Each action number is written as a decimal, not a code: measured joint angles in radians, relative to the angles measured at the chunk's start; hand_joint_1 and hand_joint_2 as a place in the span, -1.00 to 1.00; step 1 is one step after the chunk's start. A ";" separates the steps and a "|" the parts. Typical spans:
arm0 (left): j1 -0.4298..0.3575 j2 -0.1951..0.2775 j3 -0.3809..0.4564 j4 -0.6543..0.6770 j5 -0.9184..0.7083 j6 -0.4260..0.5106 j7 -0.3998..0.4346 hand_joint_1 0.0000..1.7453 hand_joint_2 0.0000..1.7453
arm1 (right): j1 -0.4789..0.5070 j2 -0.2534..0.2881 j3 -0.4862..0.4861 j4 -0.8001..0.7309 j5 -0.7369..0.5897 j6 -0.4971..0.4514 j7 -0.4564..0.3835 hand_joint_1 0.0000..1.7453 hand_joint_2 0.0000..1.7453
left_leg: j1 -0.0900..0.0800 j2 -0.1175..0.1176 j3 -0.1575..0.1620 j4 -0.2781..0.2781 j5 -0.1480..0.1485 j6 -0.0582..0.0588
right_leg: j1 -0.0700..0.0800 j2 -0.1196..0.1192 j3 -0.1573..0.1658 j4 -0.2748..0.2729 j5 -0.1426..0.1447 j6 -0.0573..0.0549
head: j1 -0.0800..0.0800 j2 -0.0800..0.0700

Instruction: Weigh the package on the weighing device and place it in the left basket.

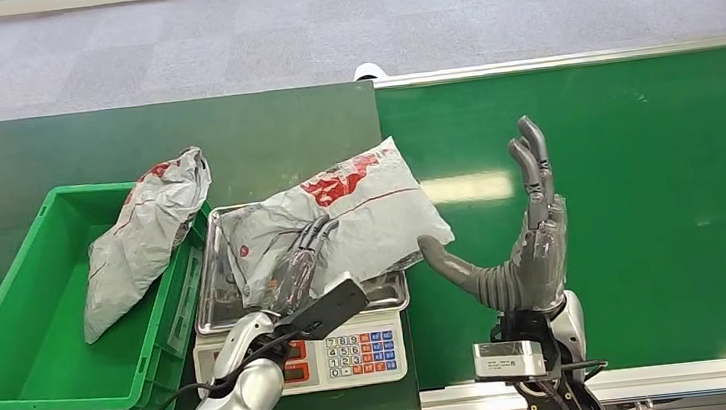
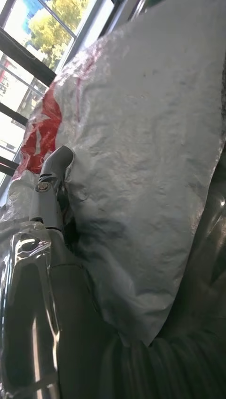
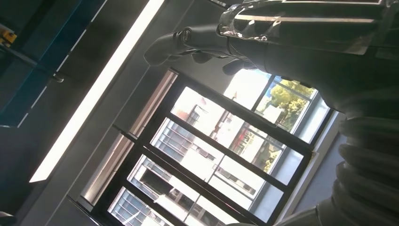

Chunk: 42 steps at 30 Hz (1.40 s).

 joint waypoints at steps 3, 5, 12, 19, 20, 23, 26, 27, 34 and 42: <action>-0.047 -0.013 -0.016 0.080 -0.067 -0.016 0.047 0.94 1.00 | -0.004 0.000 0.003 -0.001 0.016 0.019 0.007 -1.00 1.00 | 0.000 -0.001 0.001 0.000 0.000 0.000 | 0.000 -0.002 0.002 0.000 0.000 0.000 | 0.000 0.000; -0.085 -0.027 -0.022 0.143 -0.100 -0.018 0.056 0.94 1.00 | -0.009 0.001 0.006 -0.001 0.041 0.031 0.021 -1.00 1.00 | 0.000 -0.003 0.003 0.000 0.000 0.000 | 0.000 -0.004 0.005 0.000 0.000 0.000 | 0.000 0.000; -0.160 -0.049 -0.019 0.253 -0.081 -0.023 0.026 0.95 1.00 | -0.012 0.002 0.016 -0.001 0.105 0.054 0.046 -1.00 1.00 | 0.000 -0.008 0.011 0.000 0.001 0.001 | 0.000 -0.010 0.016 0.000 -0.001 0.000 | 0.000 0.000; -0.149 -0.049 0.017 0.250 0.068 -0.020 -0.086 1.00 1.00 | -0.012 0.004 0.026 -0.001 0.113 0.068 0.051 -1.00 1.00 | -0.001 -0.007 0.015 0.000 0.001 0.001 | 0.000 -0.010 0.019 0.000 -0.001 0.000 | 0.000 0.000; -0.138 -0.049 0.026 0.236 0.106 -0.012 -0.111 1.00 1.00 | -0.011 0.003 0.027 -0.001 0.114 0.068 0.052 -1.00 1.00 | -0.001 -0.007 0.014 0.000 0.001 0.001 | 0.000 -0.010 0.019 0.000 -0.001 0.000 | 0.000 0.000; -0.097 -0.046 0.041 0.183 0.185 0.005 -0.155 1.00 1.00 | -0.008 0.002 0.027 -0.001 0.116 0.068 0.053 -1.00 1.00 | -0.001 -0.007 0.012 0.000 0.001 0.001 | 0.000 -0.010 0.016 0.000 -0.001 0.000 | 0.000 0.000; -0.072 -0.043 0.048 0.146 0.209 0.013 -0.172 1.00 1.00 | -0.007 0.002 0.027 -0.001 0.117 0.068 0.054 -1.00 1.00 | 0.000 -0.006 0.008 0.000 0.001 0.001 | 0.000 -0.010 0.012 0.000 -0.001 0.000 | 0.000 0.000; -0.065 -0.042 0.051 0.135 0.224 0.021 -0.185 1.00 1.00 | -0.007 0.002 0.027 -0.001 0.117 0.068 0.054 -1.00 1.00 | 0.000 -0.006 0.007 0.000 0.001 0.001 | 0.000 -0.009 0.011 0.000 -0.001 0.000 | 0.000 0.000; 0.050 -0.008 0.078 -0.126 0.408 0.167 -0.328 1.00 1.00 | 0.007 -0.005 0.026 -0.001 0.117 0.068 0.048 -1.00 1.00 | 0.000 -0.004 0.001 0.000 0.001 0.001 | 0.000 -0.007 0.004 0.000 -0.001 0.000 | 0.000 0.000; 0.165 0.054 0.153 -0.497 0.462 0.372 -0.493 1.00 1.00 | 0.033 -0.021 0.015 -0.001 0.108 0.058 0.039 -1.00 1.00 | 0.001 -0.002 0.000 0.000 0.001 0.001 | 0.001 -0.006 0.003 0.000 -0.001 0.000 | 0.000 0.000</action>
